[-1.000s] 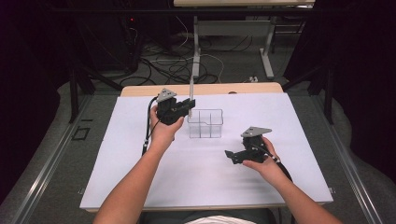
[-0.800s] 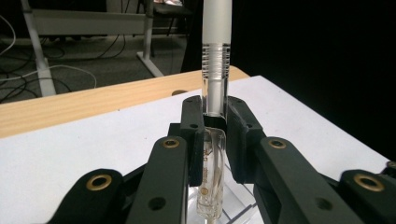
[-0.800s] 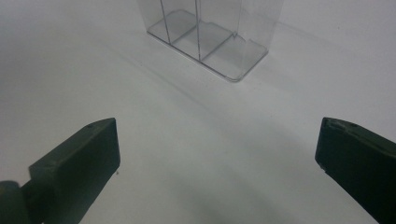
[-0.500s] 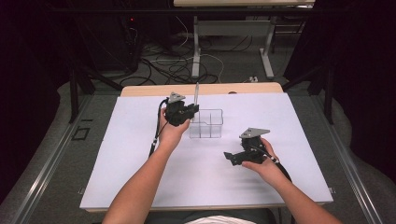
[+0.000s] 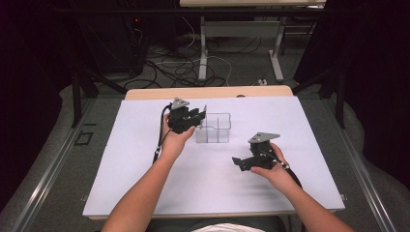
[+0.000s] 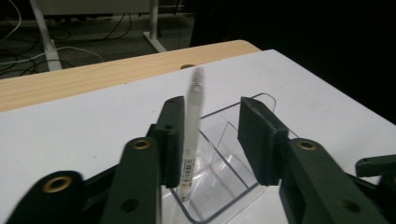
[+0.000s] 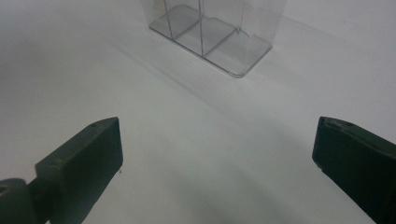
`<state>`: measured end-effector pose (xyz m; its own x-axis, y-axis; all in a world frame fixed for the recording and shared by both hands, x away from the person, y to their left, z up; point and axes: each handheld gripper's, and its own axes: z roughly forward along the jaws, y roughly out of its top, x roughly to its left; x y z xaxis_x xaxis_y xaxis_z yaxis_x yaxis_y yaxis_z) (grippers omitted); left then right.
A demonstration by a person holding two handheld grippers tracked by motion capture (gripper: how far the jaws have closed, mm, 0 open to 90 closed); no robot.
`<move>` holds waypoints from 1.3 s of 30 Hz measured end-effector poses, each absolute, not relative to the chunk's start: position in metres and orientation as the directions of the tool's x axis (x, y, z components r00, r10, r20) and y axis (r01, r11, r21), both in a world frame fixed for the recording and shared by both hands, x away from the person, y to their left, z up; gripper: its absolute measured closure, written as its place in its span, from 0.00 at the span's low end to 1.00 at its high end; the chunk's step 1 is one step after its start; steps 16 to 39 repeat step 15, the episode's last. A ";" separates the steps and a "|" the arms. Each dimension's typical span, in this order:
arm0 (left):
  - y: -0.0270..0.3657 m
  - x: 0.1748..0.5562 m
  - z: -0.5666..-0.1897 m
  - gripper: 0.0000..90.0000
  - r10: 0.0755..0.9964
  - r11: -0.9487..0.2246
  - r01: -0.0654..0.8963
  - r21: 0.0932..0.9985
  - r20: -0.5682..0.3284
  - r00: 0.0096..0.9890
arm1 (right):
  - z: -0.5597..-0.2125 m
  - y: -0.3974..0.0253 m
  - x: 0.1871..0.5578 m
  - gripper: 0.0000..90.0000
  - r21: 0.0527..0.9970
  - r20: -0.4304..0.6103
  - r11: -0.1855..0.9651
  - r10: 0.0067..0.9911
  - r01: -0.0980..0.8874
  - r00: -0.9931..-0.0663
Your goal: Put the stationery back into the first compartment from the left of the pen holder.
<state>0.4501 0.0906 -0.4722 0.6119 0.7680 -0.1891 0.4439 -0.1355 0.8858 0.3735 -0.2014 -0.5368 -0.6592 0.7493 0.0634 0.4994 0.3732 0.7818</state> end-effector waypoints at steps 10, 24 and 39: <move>0.118 0.426 -0.464 0.30 0.742 -0.118 0.466 0.877 -0.234 0.628 | -0.536 -0.205 0.375 0.02 0.788 0.065 0.361 0.756 0.498 -0.652; 0.145 0.410 -0.463 0.23 0.755 -0.112 0.455 0.883 -0.222 0.617 | -0.538 -0.210 0.377 0.02 0.787 0.072 0.352 0.764 0.507 -0.642; 0.145 0.410 -0.463 0.23 0.755 -0.112 0.455 0.883 -0.222 0.617 | -0.538 -0.210 0.377 0.02 0.787 0.072 0.352 0.764 0.507 -0.642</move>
